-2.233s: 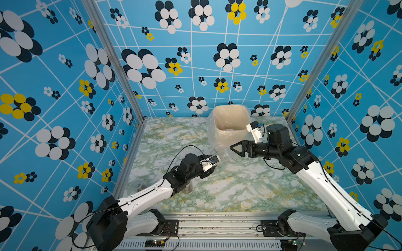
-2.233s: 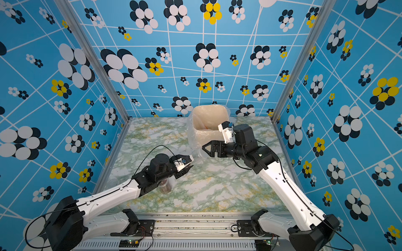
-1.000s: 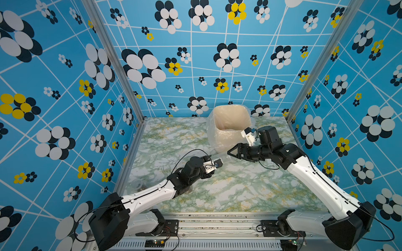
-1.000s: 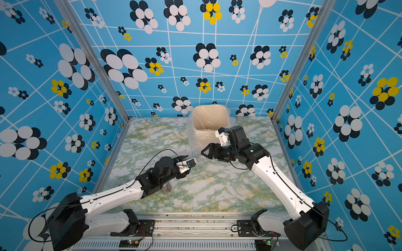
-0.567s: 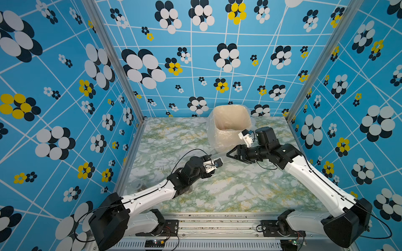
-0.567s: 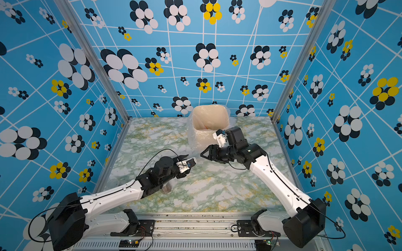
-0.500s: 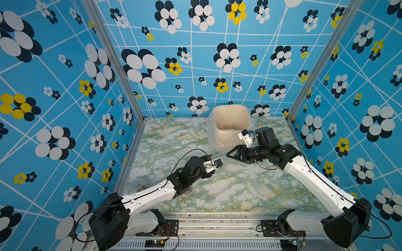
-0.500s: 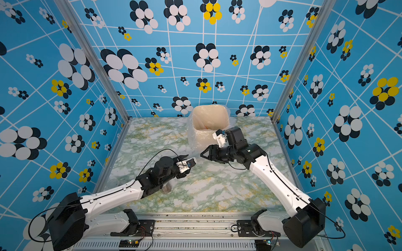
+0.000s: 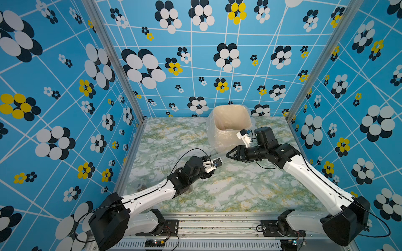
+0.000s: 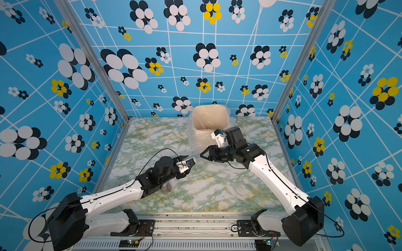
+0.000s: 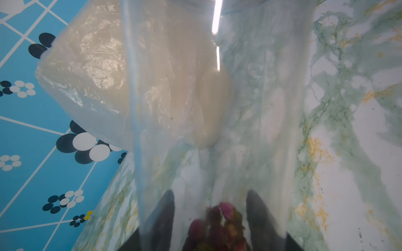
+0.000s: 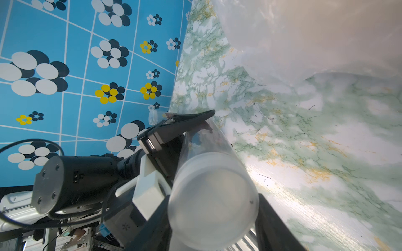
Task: Empty the moldy dried flower tea in the jars
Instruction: Unscrew the lid from the jar.
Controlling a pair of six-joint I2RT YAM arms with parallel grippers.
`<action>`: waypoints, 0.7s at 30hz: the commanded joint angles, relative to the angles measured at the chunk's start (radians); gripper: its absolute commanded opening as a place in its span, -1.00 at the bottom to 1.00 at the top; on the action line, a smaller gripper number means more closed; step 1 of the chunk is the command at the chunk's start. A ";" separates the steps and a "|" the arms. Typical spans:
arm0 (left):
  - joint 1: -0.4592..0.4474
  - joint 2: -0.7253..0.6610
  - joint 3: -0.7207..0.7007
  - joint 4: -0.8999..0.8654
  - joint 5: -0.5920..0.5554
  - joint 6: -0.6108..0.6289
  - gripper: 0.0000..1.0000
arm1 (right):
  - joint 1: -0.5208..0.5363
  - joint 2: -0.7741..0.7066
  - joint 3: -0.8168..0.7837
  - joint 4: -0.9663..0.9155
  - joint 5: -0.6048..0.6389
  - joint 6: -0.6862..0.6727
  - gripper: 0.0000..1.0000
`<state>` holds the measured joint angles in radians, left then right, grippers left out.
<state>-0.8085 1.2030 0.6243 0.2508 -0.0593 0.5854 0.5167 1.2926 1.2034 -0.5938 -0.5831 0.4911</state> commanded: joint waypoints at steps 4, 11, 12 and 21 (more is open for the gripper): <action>0.083 -0.035 0.002 -0.017 0.548 -0.134 -0.95 | 0.008 -0.028 -0.006 -0.034 0.034 -0.501 -0.81; 0.181 0.009 0.049 -0.062 0.935 -0.255 -0.94 | 0.018 -0.039 0.008 -0.098 0.125 -0.972 -1.00; 0.188 0.019 0.057 -0.067 0.971 -0.266 -0.94 | 0.021 -0.041 0.009 -0.108 0.143 -1.022 -1.00; 0.204 0.087 0.109 -0.093 1.093 -0.321 -0.94 | 0.054 -0.076 -0.021 -0.102 0.215 -1.287 -1.00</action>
<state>-0.5957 1.3018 0.6704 0.1154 0.8387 0.3134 0.5713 1.2129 1.2064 -0.6991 -0.5285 -0.6350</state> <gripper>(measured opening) 0.550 0.554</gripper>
